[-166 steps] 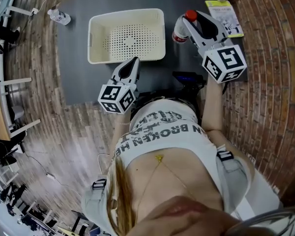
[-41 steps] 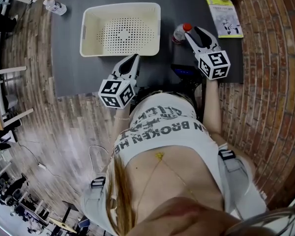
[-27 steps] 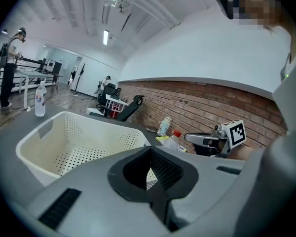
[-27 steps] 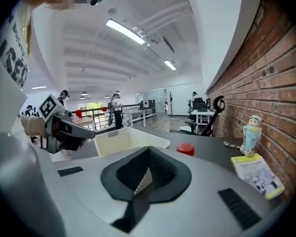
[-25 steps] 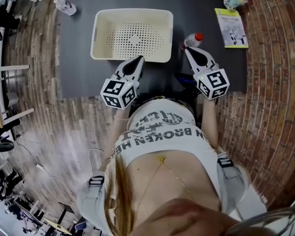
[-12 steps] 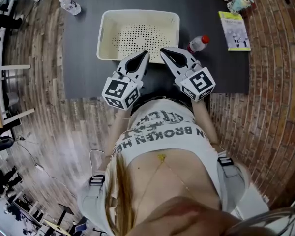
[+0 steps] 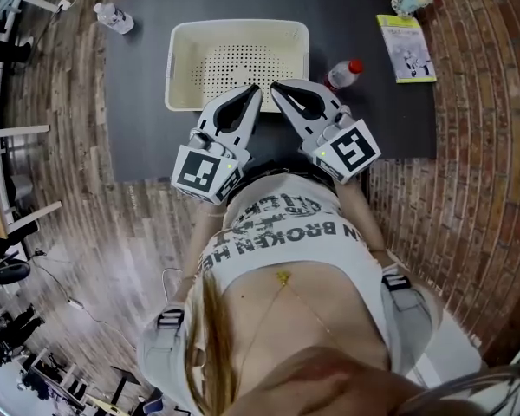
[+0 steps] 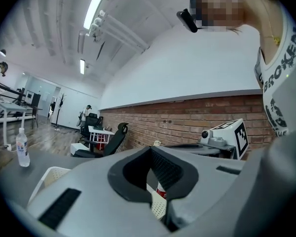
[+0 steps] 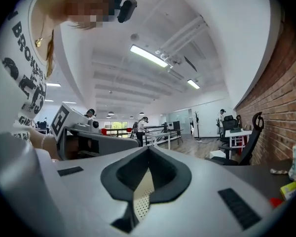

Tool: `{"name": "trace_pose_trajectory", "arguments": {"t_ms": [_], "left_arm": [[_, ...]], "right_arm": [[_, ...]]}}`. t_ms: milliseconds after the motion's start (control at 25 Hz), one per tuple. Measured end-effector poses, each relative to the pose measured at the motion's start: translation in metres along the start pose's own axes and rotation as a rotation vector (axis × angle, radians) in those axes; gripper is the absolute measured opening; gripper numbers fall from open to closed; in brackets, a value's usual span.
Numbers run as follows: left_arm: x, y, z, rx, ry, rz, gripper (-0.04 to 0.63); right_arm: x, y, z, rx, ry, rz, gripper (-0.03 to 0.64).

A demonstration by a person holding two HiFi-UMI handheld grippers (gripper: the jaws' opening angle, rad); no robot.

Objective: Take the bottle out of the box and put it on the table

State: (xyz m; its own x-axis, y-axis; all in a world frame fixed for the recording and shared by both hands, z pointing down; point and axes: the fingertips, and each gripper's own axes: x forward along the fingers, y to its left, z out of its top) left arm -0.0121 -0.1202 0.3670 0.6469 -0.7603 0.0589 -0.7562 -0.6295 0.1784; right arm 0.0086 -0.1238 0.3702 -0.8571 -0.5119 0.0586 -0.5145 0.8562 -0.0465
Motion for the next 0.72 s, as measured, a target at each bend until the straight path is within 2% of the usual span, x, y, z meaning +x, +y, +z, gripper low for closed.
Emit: {"name": "trace_pose_trajectory", "arguments": {"t_ms": [360, 720], "left_arm": [[0.0002, -0.0045, 0.0028, 0.013, 0.003, -0.01, 0.005], [-0.0064, -0.0053, -0.0019, 0.002, 0.023, -0.003, 0.005]], "right_arm": [[-0.005, -0.0037, 0.0025, -0.013, 0.003, -0.025, 0.008], [-0.004, 0.0025, -0.0004, -0.016, 0.027, -0.005, 0.008]]}}
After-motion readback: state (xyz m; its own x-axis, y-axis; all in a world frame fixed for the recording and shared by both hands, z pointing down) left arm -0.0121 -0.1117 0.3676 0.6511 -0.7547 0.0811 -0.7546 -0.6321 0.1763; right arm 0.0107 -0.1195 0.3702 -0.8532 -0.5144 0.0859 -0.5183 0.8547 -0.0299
